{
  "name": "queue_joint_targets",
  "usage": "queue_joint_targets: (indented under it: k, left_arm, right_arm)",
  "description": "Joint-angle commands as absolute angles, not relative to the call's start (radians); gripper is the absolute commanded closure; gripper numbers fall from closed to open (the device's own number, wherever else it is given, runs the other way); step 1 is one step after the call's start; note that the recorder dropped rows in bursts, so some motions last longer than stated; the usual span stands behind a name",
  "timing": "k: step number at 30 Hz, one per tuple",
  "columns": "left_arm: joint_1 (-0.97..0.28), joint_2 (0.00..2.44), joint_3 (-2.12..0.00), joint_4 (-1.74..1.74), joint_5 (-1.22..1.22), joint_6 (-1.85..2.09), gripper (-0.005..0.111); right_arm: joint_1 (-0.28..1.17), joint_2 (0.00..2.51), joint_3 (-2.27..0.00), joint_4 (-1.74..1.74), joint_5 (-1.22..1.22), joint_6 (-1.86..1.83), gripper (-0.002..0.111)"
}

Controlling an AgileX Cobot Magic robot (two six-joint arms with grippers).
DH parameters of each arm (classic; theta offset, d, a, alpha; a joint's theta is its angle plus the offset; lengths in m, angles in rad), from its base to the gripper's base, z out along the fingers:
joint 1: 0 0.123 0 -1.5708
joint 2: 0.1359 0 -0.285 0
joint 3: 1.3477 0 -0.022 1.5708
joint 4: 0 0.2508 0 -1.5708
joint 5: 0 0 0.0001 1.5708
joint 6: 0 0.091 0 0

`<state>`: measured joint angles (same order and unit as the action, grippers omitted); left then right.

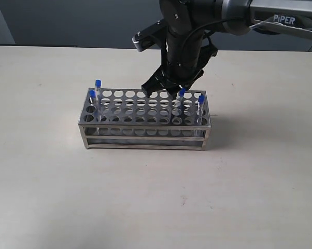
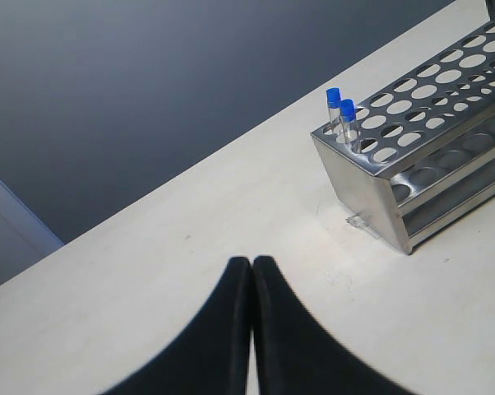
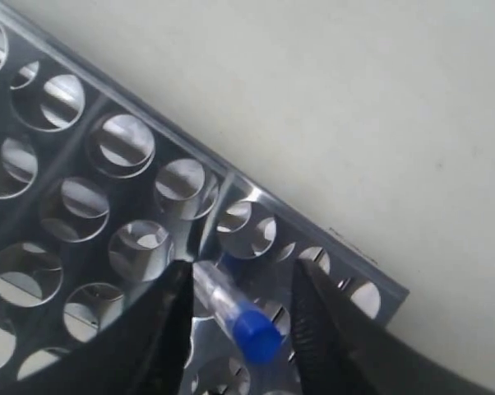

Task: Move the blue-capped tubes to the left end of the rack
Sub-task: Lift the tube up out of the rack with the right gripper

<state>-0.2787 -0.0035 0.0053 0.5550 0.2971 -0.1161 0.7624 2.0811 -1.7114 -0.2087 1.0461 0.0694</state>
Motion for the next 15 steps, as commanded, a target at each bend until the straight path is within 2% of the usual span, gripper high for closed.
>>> queue_joint_targets:
  k: [1,4,8,15]
  left_arm:
    - [-0.282,0.000,0.000,0.555,0.293,-0.121,0.106]
    - [-0.282,0.000,0.000,0.555,0.293,-0.121,0.106]
    - [-0.282,0.000,0.000,0.555,0.293,-0.121,0.106]
    - [-0.282,0.000,0.000,0.555,0.293,-0.121,0.106]
  right_arm:
    - [0.757,2.075,-1.710,-0.222,1.049,0.067,0.069]
    - [0.757,2.086,-1.710,-0.222,1.053,0.067,0.080]
    - [0.757,2.090,-1.710,-0.224,1.038,0.071,0.109]
    - [0.757,2.077,-1.710,-0.240,1.073,0.081,0.109]
